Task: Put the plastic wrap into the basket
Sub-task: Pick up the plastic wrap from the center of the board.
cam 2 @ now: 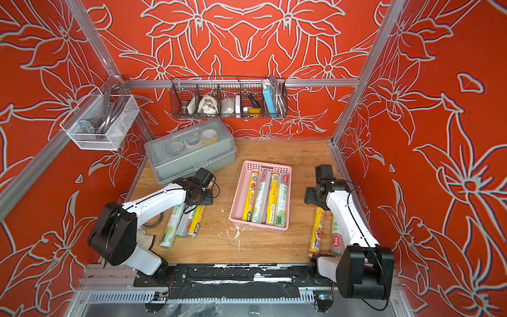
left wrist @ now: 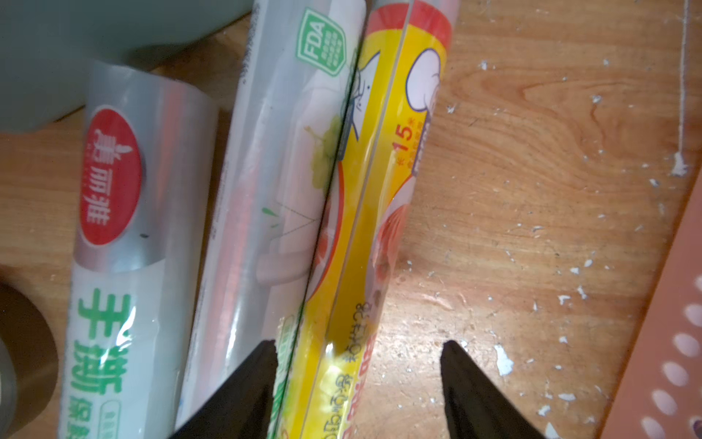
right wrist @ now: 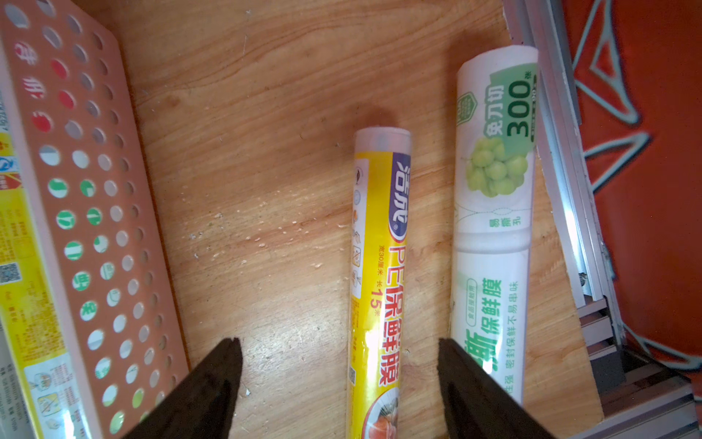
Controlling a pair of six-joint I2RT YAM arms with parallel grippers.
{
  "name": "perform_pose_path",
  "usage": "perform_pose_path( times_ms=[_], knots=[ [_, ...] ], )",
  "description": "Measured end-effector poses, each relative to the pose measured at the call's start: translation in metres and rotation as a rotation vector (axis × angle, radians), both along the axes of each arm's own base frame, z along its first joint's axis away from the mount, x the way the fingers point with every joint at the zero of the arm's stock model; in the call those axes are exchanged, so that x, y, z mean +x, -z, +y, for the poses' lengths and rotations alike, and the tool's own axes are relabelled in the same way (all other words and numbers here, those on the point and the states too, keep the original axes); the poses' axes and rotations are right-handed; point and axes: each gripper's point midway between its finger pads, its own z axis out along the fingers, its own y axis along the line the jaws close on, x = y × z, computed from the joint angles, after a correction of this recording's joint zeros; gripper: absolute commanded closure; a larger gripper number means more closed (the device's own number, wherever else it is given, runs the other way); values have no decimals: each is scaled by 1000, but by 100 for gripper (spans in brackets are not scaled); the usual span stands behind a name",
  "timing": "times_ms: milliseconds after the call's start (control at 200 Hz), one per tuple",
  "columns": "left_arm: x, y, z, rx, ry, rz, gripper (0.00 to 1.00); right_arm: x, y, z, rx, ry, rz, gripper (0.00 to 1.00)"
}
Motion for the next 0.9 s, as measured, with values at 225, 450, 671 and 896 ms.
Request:
perform_pose_path(
  times_ms=[225,450,671,896],
  knots=[
    [0,7,-1,4,1,16,32,0,0,0,-1,-7,2,19],
    [1,17,-5,-6,7,40,32,0,0,0,-3,-12,3,19],
    [-2,28,-14,-24,27,73,34,0,0,0,-3,-14,4,19],
    [-9,40,-25,-17,60,110,35,0,0,0,-3,-14,4,19]
  ],
)
